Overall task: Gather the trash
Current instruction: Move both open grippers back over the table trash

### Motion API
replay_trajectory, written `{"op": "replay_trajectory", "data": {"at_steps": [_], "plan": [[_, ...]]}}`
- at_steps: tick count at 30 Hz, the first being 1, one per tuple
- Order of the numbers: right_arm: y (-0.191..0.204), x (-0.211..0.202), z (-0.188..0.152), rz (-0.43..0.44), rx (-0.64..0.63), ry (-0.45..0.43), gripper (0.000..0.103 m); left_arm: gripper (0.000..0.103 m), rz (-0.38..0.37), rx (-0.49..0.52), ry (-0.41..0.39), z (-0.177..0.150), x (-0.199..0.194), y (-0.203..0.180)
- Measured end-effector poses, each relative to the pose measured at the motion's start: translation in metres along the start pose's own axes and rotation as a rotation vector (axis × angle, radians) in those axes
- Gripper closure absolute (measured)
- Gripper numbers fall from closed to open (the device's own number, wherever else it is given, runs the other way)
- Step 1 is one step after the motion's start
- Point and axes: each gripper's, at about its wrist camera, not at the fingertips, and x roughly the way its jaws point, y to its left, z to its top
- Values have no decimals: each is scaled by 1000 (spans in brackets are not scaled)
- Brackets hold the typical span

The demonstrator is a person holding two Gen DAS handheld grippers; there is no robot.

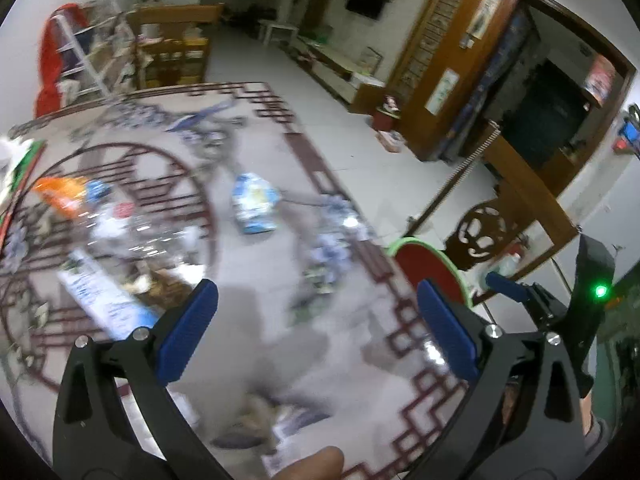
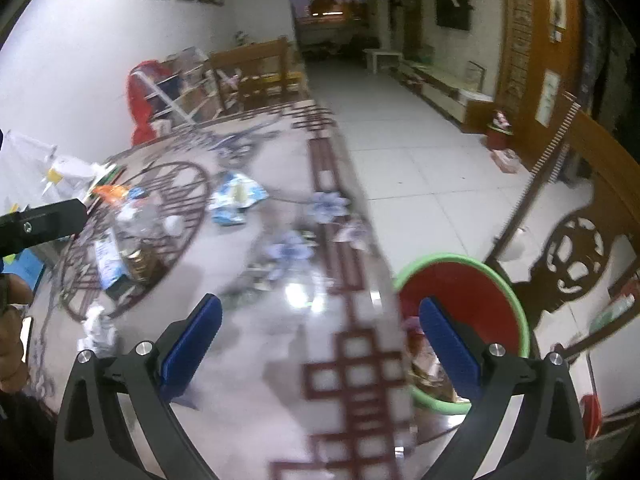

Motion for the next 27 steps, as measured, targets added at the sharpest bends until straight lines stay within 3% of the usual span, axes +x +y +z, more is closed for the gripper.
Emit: {"op": "replay_trajectory", "data": {"at_steps": [13, 27], "plan": [[103, 32, 21, 102, -129, 14, 8, 6, 134, -157, -14, -26, -34, 108], [125, 66, 35, 106, -161, 33, 7, 6, 208, -309, 13, -39, -11, 153]]}}
